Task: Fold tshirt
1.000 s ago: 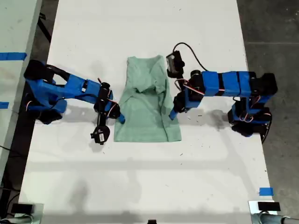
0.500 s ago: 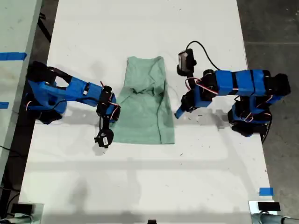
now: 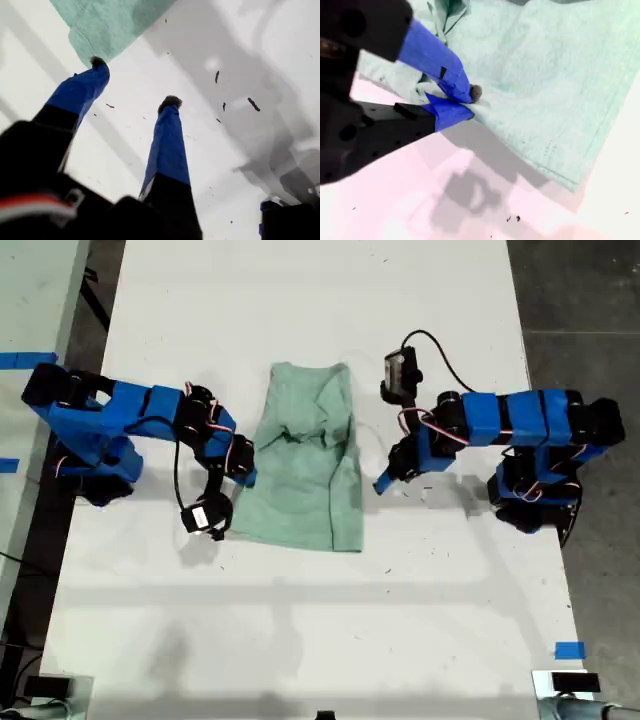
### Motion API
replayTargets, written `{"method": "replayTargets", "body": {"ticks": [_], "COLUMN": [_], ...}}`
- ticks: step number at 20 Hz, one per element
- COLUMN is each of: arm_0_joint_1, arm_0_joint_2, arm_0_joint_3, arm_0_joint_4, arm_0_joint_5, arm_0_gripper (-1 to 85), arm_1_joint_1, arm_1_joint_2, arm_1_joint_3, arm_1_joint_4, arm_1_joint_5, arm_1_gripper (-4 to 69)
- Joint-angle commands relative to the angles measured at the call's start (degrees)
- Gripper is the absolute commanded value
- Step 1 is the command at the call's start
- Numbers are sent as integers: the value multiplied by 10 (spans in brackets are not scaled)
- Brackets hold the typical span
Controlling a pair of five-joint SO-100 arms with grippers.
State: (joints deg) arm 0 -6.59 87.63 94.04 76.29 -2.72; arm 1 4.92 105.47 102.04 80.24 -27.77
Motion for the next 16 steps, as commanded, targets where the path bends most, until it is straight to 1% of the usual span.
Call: {"method": "replayTargets", "body": {"ticks": [1, 2, 5, 6, 7, 8, 9, 10, 11, 12, 14, 16], "arm_0_joint_1": [0, 0, -8, -13, -19, -25, -30, -38, -47, -54, -67, -66], "arm_0_joint_2": [-109, -164, -328, -352, -363, -367, -366, -364, -359, -340, -268, -176], "arm_0_joint_3": [-144, -201, -380, -397, -399, -399, -399, -401, -410, -410, -402, -376], "arm_0_joint_4": [2, 10, 76, 79, 70, 74, 76, 83, 107, 134, 184, 189], "arm_0_joint_5": [25, 35, 55, 57, 67, 70, 84, 99, 108, 113, 114, 116], "arm_0_gripper": [1, 1, 1, 2, 69, 177, 237, 278, 311, 329, 328, 290], "arm_1_joint_1": [-3, -5, -13, -16, -18, -19, -21, -21, -21, -21, -21, -22], "arm_1_joint_2": [35, 35, 35, 35, 35, 35, 35, 35, 35, 35, 38, 39], "arm_1_joint_3": [2, 5, 11, 13, 16, 16, 16, 16, 16, 14, 11, 3], "arm_1_joint_4": [-17, -22, -33, -39, -44, -47, -49, -51, -54, -54, -54, -54], "arm_1_joint_5": [7, 10, 21, 24, 26, 28, 30, 31, 31, 31, 33, 32], "arm_1_gripper": [241, 240, 239, 239, 238, 238, 238, 238, 238, 238, 236, 235]}}
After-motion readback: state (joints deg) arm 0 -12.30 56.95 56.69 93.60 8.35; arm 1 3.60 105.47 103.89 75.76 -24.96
